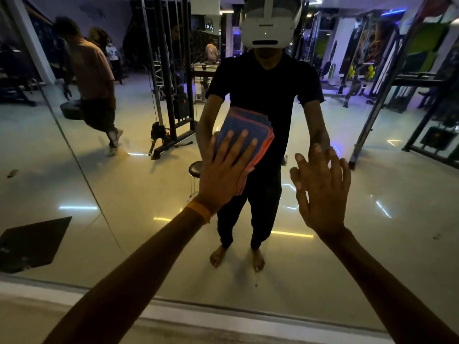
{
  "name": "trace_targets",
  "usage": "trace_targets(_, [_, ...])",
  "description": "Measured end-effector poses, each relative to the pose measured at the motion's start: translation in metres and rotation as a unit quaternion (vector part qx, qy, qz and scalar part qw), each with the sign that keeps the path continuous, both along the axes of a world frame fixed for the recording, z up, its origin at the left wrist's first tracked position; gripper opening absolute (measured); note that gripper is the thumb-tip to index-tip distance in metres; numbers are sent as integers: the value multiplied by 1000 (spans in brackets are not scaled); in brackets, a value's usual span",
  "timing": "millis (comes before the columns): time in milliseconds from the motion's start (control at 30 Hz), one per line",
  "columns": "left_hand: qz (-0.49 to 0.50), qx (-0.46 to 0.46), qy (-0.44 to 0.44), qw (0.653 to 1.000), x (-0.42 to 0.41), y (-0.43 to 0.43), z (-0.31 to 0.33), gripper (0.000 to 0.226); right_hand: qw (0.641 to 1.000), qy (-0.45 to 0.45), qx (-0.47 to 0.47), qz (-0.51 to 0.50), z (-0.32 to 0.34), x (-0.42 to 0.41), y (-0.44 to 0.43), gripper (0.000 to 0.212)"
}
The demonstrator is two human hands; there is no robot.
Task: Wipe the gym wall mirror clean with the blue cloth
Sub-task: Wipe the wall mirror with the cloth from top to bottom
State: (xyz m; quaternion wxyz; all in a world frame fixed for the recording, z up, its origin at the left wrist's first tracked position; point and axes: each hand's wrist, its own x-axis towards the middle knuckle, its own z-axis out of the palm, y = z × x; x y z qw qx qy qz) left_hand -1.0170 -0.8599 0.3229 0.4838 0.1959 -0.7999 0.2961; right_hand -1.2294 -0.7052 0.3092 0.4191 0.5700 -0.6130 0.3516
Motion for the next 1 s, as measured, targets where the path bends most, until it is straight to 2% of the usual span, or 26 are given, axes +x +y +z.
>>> trace_targets(67, [-9,19,33,999,-7,-1,16,72,1000,-1,-2,-3,-1,0,-1,50])
trace_targets(100, [-8,30,36,999,-8,3,2,75,1000,-8,1,-5,-3,0,-3,51])
trace_targets(233, [42,44,-53,997,5,18,-111,107,1000,-27,11,6,-12,1,-9,53])
trace_targets(300, [39,63,-67,995,11,22,-126,107,1000,-8,24,4,-15,2,-6,54])
trace_targets(367, [21,74,-52,996,13,20,-102,95,999,44,25,13,-11,1,-2,55])
trace_targets(467, [27,121,111,986,5,7,-23,66,997,66,5,32,15,-2,-5,60])
trace_targets(533, [40,157,192,968,0,1,8,62,997,61,-8,41,32,-5,-13,63])
trace_targets(600, [49,147,177,972,1,2,-14,63,995,74,-17,63,42,-8,-22,61])
trace_targets(700, [49,141,46,988,2,22,-84,65,990,112,0,83,37,-11,-30,59])
trace_targets(767, [43,146,23,988,-4,28,-101,65,991,122,2,63,30,-16,-34,63])
trace_targets(900, [64,104,55,991,10,6,-60,79,988,140,-38,48,25,-21,-45,71])
trace_targets(1000, [52,112,145,982,8,-9,10,68,987,139,-61,46,23,-20,-48,71])
